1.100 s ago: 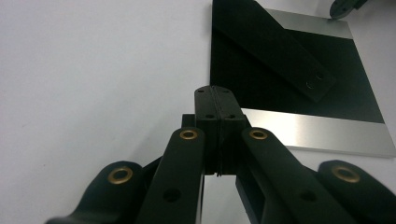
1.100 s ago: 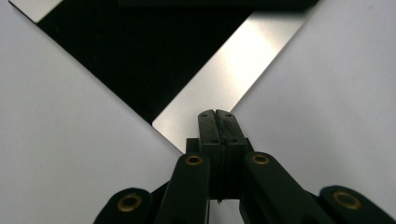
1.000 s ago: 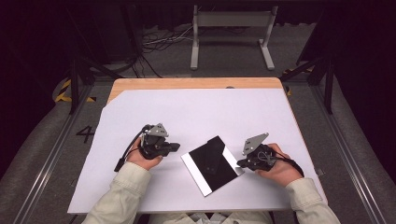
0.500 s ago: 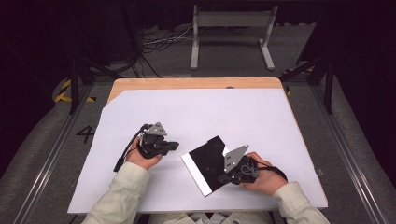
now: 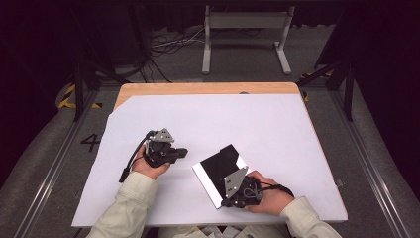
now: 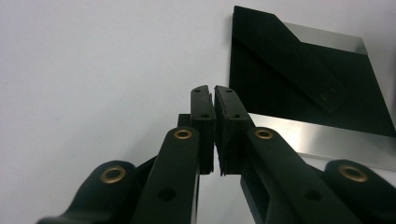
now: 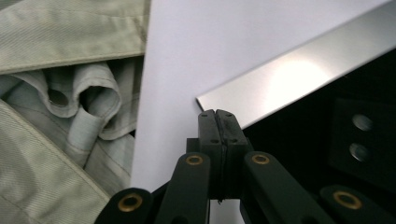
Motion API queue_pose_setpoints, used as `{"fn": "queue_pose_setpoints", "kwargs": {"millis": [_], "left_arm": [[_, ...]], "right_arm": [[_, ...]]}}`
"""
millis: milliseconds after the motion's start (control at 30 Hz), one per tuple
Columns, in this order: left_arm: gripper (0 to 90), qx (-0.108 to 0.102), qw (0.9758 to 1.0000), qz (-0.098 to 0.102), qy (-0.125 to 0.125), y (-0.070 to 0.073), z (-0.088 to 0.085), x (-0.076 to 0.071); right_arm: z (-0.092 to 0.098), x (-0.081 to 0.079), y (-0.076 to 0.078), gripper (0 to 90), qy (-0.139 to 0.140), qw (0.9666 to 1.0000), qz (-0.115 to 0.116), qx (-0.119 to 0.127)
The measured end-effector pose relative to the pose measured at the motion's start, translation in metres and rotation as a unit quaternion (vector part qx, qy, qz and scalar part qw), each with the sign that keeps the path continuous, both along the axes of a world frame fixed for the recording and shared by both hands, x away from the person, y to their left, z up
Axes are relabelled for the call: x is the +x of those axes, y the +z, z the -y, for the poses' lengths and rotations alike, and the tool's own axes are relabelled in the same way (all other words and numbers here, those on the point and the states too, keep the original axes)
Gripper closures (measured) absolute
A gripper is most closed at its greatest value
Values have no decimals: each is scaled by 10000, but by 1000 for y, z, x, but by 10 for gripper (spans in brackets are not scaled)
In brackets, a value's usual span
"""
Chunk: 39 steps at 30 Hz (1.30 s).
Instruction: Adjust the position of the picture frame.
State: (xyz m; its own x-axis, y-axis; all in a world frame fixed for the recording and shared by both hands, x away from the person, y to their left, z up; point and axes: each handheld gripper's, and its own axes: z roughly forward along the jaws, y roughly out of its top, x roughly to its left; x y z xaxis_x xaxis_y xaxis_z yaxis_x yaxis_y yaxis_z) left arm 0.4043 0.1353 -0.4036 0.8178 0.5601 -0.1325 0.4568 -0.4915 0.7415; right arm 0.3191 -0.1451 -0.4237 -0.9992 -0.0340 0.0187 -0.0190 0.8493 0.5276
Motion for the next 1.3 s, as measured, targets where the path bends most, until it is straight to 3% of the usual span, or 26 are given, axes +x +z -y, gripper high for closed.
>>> {"fn": "queue_pose_setpoints", "kwargs": {"millis": [367, 733, 1033, 1167, 1300], "left_arm": [[862, -24, 10000, 50, 25, 1, -1, -1], [850, -260, 9991, 301, 152, 5, -5, -3], [848, -243, 9990, 329, 153, 5, -5, -3], [847, -241, 9991, 321, 128, 5, -5, -3], [846, -219, 9991, 337, 104, 5, -5, -3]], "right_arm": [[-8, -3, -4, 900, 15, 9999, 111, -35], [-17, 5, -8, 900, -476, 9980, 369, 191], [-26, 14, -11, 900, -1022, 9917, 711, 334], [-27, 18, -12, 900, -1264, 9873, 891, 353], [-27, 23, -13, 900, -1591, 9810, 1061, 329]]}}
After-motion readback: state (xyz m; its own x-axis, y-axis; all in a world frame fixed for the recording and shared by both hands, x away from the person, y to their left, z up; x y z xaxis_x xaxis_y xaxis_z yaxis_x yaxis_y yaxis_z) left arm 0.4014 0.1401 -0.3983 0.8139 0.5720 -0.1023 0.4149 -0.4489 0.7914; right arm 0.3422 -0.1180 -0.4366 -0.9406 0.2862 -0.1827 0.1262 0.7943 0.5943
